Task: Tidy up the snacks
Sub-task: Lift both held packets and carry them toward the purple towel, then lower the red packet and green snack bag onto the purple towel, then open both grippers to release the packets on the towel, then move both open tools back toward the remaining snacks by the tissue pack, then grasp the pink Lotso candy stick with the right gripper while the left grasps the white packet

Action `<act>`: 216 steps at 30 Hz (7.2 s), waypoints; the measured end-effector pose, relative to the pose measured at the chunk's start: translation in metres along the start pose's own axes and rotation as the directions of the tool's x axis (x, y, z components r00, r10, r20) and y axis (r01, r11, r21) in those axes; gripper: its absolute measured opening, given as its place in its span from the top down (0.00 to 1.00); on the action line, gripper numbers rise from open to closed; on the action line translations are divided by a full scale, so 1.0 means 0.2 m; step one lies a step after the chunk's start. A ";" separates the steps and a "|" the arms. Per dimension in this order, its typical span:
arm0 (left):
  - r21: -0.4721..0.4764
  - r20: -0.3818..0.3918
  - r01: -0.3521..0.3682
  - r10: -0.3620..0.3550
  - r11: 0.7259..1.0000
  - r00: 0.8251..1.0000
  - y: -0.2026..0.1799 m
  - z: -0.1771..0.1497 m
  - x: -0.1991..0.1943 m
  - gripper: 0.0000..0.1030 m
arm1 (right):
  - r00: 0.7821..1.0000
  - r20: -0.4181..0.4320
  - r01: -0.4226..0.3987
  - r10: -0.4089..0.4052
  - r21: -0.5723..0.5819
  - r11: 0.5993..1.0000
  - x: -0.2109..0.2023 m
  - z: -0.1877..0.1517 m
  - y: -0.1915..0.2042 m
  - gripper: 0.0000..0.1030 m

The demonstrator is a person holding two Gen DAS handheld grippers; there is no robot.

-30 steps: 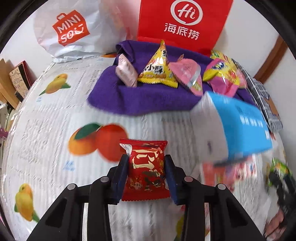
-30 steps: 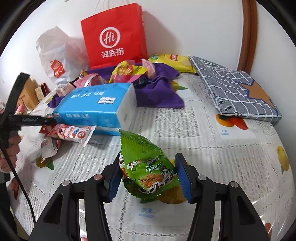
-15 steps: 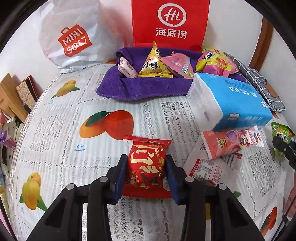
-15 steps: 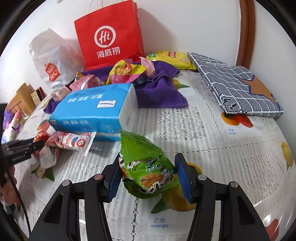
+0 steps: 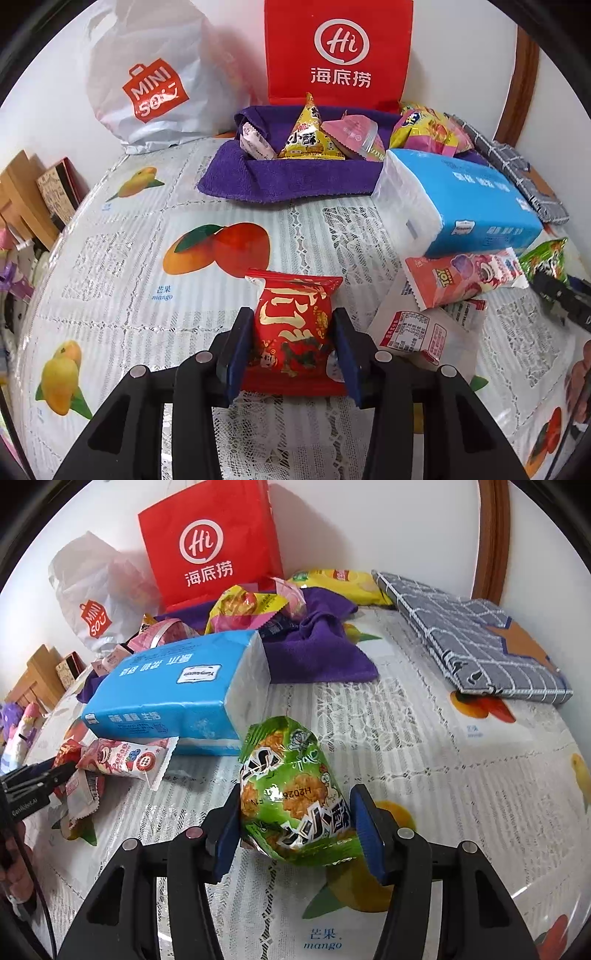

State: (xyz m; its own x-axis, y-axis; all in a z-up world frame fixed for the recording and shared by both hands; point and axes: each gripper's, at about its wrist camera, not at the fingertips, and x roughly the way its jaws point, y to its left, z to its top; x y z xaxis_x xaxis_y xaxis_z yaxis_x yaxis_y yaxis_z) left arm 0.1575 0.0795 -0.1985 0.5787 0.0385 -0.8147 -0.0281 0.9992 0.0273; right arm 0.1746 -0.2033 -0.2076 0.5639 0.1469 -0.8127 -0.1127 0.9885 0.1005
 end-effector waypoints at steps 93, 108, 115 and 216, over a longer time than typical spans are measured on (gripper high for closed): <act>-0.080 0.078 0.239 -0.233 0.968 0.969 0.09 1.20 -0.02 0.61 | 0.987 0.135 -0.080 0.088 -0.068 0.994 0.02 1.16 0.33 0.47; -0.061 -0.050 0.264 -0.267 0.963 0.962 -0.01 1.14 0.27 0.61 | 0.997 -0.066 -0.056 0.051 -0.071 0.996 0.43 1.10 0.26 0.46; -0.076 -0.094 0.278 -0.284 0.958 0.954 -0.04 1.11 0.35 0.61 | 0.997 -0.077 -0.037 0.028 -0.116 0.993 0.45 1.08 0.28 0.46; -0.125 -0.084 0.086 -0.097 0.988 0.992 0.25 -0.08 -0.09 0.43 | 0.987 -0.083 -0.159 0.137 -0.416 0.895 0.06 0.12 0.73 0.45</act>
State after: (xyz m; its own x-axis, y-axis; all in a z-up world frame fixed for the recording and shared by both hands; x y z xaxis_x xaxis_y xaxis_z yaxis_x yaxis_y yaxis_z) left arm 0.1322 0.1292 -0.1919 0.5083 -0.0591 -0.8592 -0.0797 0.9901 -0.1153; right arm 0.1839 -0.0565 -0.1881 0.4735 0.2777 -0.8359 -0.5309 0.8472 -0.0193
